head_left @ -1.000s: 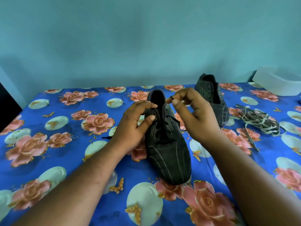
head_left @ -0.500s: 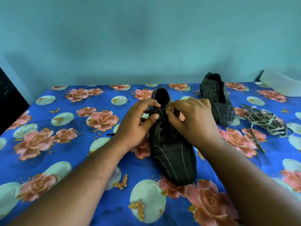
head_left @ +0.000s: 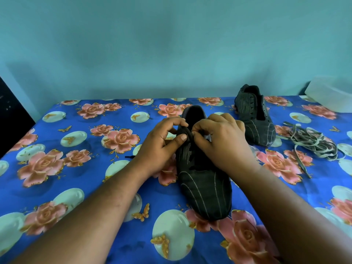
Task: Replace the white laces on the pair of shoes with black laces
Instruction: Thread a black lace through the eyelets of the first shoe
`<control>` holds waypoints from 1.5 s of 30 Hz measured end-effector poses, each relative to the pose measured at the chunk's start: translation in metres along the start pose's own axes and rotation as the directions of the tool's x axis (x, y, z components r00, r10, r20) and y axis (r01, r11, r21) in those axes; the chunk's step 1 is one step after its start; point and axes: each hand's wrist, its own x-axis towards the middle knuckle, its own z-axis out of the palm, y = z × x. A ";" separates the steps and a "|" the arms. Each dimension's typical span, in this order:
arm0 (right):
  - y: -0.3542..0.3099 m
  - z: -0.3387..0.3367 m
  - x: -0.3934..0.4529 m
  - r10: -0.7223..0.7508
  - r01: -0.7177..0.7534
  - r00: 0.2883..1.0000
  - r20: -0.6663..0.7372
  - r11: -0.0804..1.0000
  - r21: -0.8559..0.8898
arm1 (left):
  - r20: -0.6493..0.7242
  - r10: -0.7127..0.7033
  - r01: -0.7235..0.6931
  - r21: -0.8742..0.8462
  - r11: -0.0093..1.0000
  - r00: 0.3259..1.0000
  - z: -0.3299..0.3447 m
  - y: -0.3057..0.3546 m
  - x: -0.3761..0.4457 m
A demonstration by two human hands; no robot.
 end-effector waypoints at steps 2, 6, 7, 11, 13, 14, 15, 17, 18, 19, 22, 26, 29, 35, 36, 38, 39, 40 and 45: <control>0.002 -0.001 0.000 -0.028 0.028 1.000 0.013 1.000 0.004 | 0.001 0.000 0.000 -0.015 1.000 1.000 0.000 0.001 0.000; 0.009 -0.004 0.001 -0.134 0.135 0.991 0.027 0.990 -0.029 | 0.011 -0.015 0.016 -0.050 0.999 1.000 0.001 0.004 -0.002; 0.010 -0.005 0.001 -0.144 0.145 0.989 0.025 0.989 -0.037 | 0.009 -0.021 0.022 -0.050 0.999 1.000 0.001 0.005 -0.002; 0.010 -0.002 0.000 -0.103 0.102 0.994 0.030 0.994 0.040 | -0.069 -0.047 0.046 -0.024 0.999 0.996 0.000 0.009 -0.003; 0.011 0.002 0.000 -0.068 0.064 0.997 0.039 0.991 0.114 | -0.120 -0.046 0.043 -0.029 0.999 0.992 0.000 0.011 -0.002; 0.012 0.003 0.000 -0.057 0.051 0.998 0.038 0.988 0.143 | -0.139 -0.029 0.028 -0.014 1.000 0.990 0.000 0.012 -0.002; 0.013 0.004 0.000 -0.047 0.040 0.998 0.038 0.985 0.169 | -0.153 -0.006 0.007 0.005 1.000 0.988 0.000 0.012 -0.002; 0.014 0.006 0.000 -0.028 0.020 0.999 0.035 0.979 0.202 | -0.177 0.029 -0.025 0.022 0.999 0.984 0.000 0.013 -0.001; 0.014 0.008 0.000 -0.016 0.009 0.999 0.031 0.977 0.213 | -0.183 0.039 -0.035 0.025 0.999 0.982 0.000 0.013 -0.001; 0.014 0.008 0.000 -0.004 -0.003 1.000 0.030 0.975 0.220 | -0.181 0.042 -0.038 0.024 0.999 0.983 0.000 0.013 -0.001; 0.014 0.009 -0.001 0.008 -0.017 0.999 0.042 0.973 0.230 | -0.169 0.026 -0.022 0.023 0.999 0.985 -0.001 0.013 -0.001; 0.018 0.003 0.001 -0.005 -0.015 0.996 0.091 0.976 0.218 | -0.138 0.078 -0.066 0.087 0.994 0.987 -0.001 0.015 -0.001; 0.024 -0.002 0.003 0.021 -0.053 0.992 0.123 0.964 0.259 | -0.135 -0.013 0.015 0.012 1.000 0.991 0.000 0.014 -0.002; 0.033 -0.002 0.004 0.021 -0.070 0.990 0.140 0.934 0.350 | -0.106 -0.301 0.257 -0.307 0.917 0.948 -0.005 0.007 0.001; 0.033 -0.002 0.004 0.021 -0.070 0.990 0.142 0.934 0.351 | -0.120 -0.348 0.288 -0.353 0.890 0.930 -0.005 0.007 0.002; 0.033 -0.002 0.003 0.016 -0.067 0.989 0.149 0.936 0.345 | -0.186 -0.411 0.294 -0.451 0.843 0.893 -0.007 0.006 0.005; 0.033 -0.002 0.003 0.011 -0.064 0.988 0.153 0.937 0.343 | -0.231 -0.437 0.282 -0.495 0.822 0.869 -0.009 0.004 0.008; 0.033 -0.002 0.002 0.007 -0.062 0.987 0.158 0.937 0.344 | -0.276 -0.464 0.269 -0.531 0.804 0.842 -0.011 0.002 0.010; 0.034 -0.003 0.002 -0.003 -0.059 0.984 0.176 0.937 0.345 | -0.455 -0.454 0.281 -0.398 0.873 0.766 -0.019 -0.012 0.012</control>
